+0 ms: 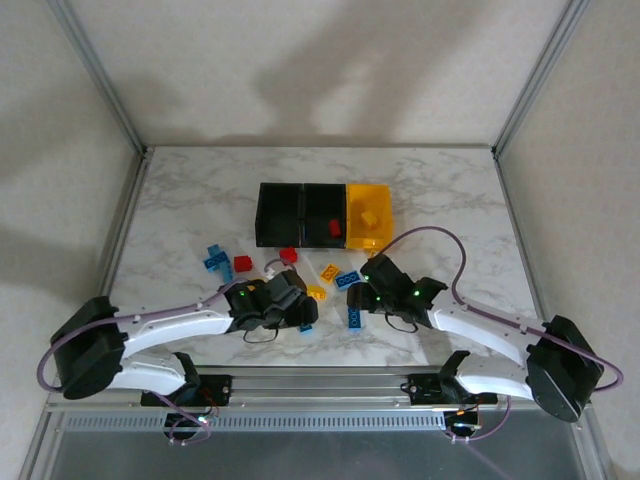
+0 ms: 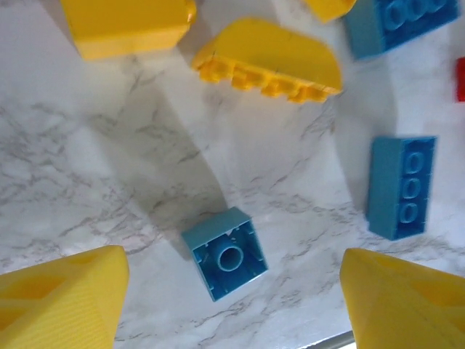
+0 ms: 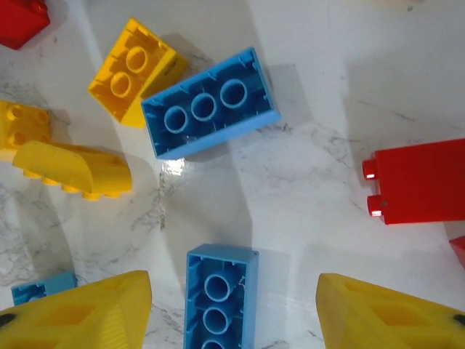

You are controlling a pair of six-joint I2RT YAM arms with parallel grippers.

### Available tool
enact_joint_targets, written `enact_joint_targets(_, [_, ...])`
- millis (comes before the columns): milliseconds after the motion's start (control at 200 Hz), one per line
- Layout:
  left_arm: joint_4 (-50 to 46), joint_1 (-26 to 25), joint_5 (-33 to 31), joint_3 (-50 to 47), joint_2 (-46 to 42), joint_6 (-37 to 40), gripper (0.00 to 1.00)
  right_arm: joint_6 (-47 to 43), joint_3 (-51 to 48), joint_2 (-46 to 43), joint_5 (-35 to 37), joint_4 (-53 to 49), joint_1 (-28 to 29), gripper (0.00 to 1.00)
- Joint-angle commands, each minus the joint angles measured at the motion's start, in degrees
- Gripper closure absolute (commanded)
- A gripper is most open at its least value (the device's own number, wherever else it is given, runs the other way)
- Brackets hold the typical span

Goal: Sort the legos into containers by color
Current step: Pick up the lego from the middle-left of the table.

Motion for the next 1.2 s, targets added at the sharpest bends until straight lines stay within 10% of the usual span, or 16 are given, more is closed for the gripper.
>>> enact_joint_targets(0, [-1.0,-1.3,-2.2,1.1,2.6,-3.8,0.25,-2.1,-2.4,-4.4,-4.9,1.4,0.5,0.39])
enact_joint_targets(370, [-0.3,-3.1,-2.7,5.5,12.2,-3.5,0.28,-0.5,-7.1,-13.2,-7.0,-1.6,1.1,0.4])
enact_joint_targets(661, [-2.2,-3.7,-3.3,6.9,14.1,-2.4,0.78,-0.5,-7.5,-14.5,-6.7,-1.1,1.1,0.4])
enact_joint_targets(1197, [-8.8,9.2,-8.5,15.7,6.4,9.2,0.83,-4.7,-2.1,-9.6,-12.6,6.3,1.1,0.4])
